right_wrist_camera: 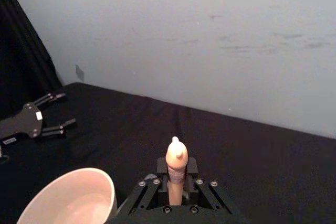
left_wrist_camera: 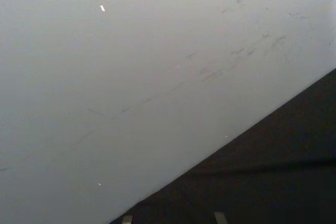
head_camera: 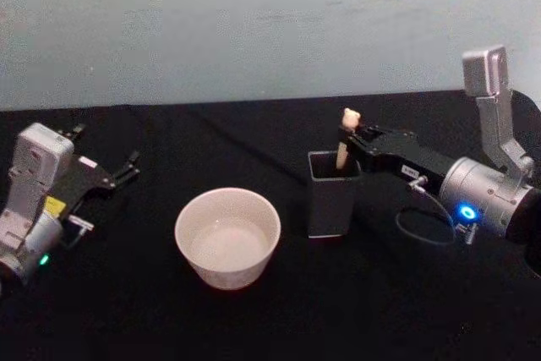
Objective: Pick up the stirring spoon with one hand, stir inside the cup, then place it back in its original position.
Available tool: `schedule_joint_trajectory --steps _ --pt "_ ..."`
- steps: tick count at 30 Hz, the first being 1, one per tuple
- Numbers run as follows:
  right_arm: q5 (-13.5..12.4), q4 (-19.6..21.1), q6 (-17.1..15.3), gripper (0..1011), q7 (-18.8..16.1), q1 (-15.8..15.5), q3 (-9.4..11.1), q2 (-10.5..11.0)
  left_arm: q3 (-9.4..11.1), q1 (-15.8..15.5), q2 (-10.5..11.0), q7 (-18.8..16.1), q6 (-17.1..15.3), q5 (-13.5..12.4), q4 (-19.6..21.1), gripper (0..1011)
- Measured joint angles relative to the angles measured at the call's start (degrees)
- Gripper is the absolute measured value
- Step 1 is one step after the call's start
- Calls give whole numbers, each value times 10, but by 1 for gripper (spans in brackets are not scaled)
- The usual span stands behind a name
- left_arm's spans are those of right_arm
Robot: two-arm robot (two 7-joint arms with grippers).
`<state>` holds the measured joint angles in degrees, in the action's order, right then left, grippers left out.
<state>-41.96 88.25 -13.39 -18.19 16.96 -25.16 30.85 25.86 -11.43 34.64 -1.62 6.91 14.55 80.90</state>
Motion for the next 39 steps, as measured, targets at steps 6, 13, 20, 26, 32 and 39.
schedule_joint_trajectory --steps 6,13,20,26,32,39 --pt "3 -6 -6 211 -2 -3 4 -5 0 0 0 0 0 0 0 1001" --pt "4 -8 -11 211 -4 -8 9 -8 0 0 0 0 0 0 0 1001" --pt "2 -6 -16 211 -4 -14 15 -9 0 0 0 0 0 0 0 1001" --pt "-3 -2 -20 211 -2 -19 19 -8 0 0 0 0 0 0 0 1002" --pt "-4 1 -22 211 0 -21 20 -6 0 0 0 0 0 0 0 1001" --pt "-3 1 -23 211 1 -22 20 -6 0 0 0 0 0 0 0 1001"
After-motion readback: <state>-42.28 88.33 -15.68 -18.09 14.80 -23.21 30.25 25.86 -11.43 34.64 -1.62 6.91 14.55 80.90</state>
